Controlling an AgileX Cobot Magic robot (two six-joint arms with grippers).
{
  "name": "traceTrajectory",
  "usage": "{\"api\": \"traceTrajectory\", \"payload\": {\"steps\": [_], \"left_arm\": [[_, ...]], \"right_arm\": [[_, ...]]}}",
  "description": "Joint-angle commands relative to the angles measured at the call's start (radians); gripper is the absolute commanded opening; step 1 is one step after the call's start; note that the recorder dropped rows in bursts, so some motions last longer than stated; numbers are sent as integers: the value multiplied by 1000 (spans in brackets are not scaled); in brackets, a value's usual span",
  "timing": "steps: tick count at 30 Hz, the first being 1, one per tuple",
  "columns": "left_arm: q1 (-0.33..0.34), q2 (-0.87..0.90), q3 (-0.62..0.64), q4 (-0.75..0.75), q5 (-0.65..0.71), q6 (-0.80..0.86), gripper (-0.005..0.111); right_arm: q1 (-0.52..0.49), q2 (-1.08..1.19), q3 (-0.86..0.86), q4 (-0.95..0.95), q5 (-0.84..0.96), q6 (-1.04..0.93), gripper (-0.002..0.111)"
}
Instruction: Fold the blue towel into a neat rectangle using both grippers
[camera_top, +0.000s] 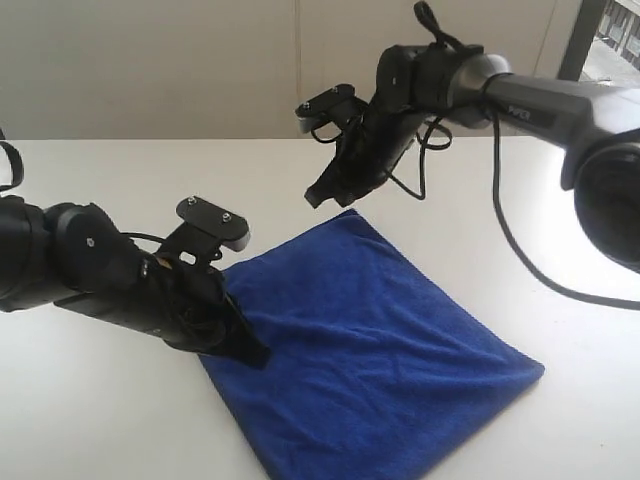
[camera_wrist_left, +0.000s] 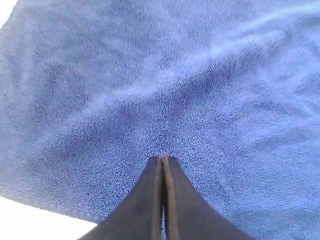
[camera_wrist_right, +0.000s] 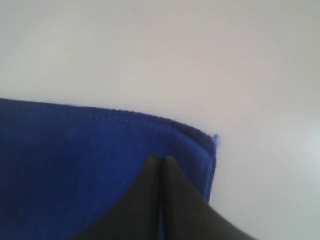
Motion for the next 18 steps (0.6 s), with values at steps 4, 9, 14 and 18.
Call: {"api": "traceTrajectory", "payload": {"steps": [4,9,14,18], "left_arm": [[-75,-38,-2,-30,99,-14,0],[-236,-17,-2,-40,-20,-26,0],[-294,27,-2,-40,-46,-58,0],[-323,67,-2,-40,-59,-67,0]], "right_arm": [[-8,-130,56,-225,342,76,0],[-8,-260,308,-254,337,132,0],[-8,-429,626,-269,201,197,0],[-8,-501,822,-242,97,209,0]]}}
